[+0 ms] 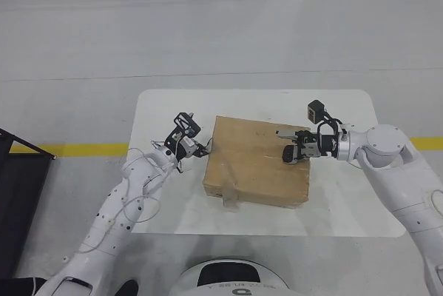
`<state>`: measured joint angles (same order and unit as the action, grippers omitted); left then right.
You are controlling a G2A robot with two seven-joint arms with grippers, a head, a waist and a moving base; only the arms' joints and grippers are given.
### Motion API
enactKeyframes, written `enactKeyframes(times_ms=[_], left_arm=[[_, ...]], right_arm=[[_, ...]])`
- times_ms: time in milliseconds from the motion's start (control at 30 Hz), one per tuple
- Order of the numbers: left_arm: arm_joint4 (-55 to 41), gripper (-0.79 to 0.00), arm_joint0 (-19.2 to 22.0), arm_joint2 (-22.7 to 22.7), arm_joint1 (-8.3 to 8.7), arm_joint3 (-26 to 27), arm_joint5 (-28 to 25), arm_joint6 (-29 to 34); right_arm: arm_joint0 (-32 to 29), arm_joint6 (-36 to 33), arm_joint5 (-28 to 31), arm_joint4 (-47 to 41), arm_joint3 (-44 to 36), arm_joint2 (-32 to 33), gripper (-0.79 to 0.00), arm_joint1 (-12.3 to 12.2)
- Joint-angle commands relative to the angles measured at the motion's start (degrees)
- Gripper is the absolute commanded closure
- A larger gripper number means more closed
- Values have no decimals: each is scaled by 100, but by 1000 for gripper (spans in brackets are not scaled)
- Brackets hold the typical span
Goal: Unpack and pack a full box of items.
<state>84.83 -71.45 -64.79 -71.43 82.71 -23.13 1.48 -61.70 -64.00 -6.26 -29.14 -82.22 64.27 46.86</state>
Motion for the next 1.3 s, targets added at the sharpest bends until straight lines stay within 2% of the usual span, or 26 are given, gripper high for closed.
enactKeyframes(times_ms=[0, 333, 700, 1267], left_arm=[[15, -785, 30, 45, -7, -25, -6, 19], [7, -785, 129, 107, -19, -144, -28, -18], [243, -785, -112, 132, 23, 269, -78, -97], [175, -785, -66, 106, 36, 201, -115, -48]], right_arm=[[0, 0, 0, 1, 0, 0, -785, 0], [-68, 113, 20, -55, -104, 12, -785, 11], [-268, 184, -38, -56, -409, 201, -785, -2], [-673, 612, 273, -267, -797, 599, -785, -14]])
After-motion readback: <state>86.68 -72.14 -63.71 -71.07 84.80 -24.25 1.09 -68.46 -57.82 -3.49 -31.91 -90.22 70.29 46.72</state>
